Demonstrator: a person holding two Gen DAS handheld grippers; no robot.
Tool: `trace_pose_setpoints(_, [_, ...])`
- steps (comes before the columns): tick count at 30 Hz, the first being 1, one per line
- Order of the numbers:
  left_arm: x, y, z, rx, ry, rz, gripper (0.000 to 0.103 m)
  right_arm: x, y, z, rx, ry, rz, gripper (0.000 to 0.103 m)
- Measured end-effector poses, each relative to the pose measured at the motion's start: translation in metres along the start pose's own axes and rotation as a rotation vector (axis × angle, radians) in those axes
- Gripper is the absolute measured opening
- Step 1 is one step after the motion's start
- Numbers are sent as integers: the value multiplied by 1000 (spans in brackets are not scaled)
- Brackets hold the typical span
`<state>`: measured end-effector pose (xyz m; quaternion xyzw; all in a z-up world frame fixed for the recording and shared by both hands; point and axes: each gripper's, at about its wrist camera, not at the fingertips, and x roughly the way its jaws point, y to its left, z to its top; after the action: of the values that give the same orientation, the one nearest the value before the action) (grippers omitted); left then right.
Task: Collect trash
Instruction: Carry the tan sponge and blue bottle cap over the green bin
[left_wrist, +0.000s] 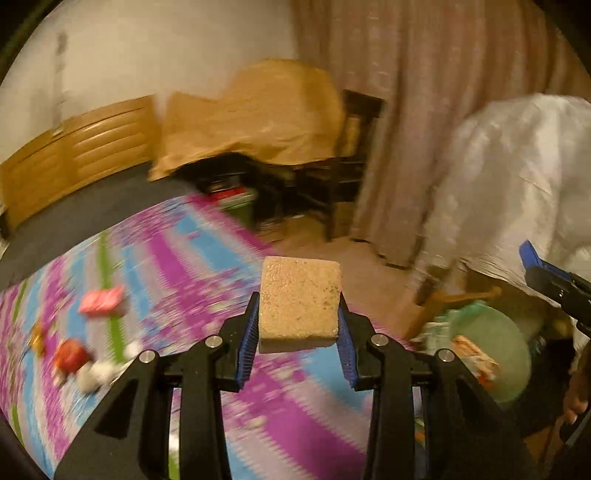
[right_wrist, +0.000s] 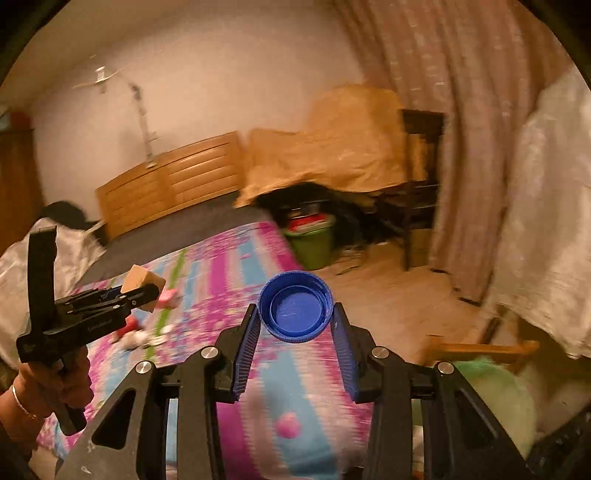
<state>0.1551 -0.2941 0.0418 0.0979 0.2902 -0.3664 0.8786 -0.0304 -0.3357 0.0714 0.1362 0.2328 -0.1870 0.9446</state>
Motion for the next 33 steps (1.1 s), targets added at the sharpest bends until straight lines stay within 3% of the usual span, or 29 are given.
trace_pose_setpoints(8, [35, -119, 26, 186, 6, -180, 36, -52, -109, -6, 75, -6, -240, 41])
trace_pose_setpoints(15, [59, -200, 28, 334, 30, -261, 36, -85, -188, -30, 160, 47, -397, 41])
trace_pose_setpoints(23, [81, -255, 11, 436, 96, -340, 36, -74, -209, -55, 210, 105, -431, 41])
trace_pose_setpoints(33, [90, -268, -7, 488, 145, -351, 36, -55, -195, -64, 213, 157, -398, 41])
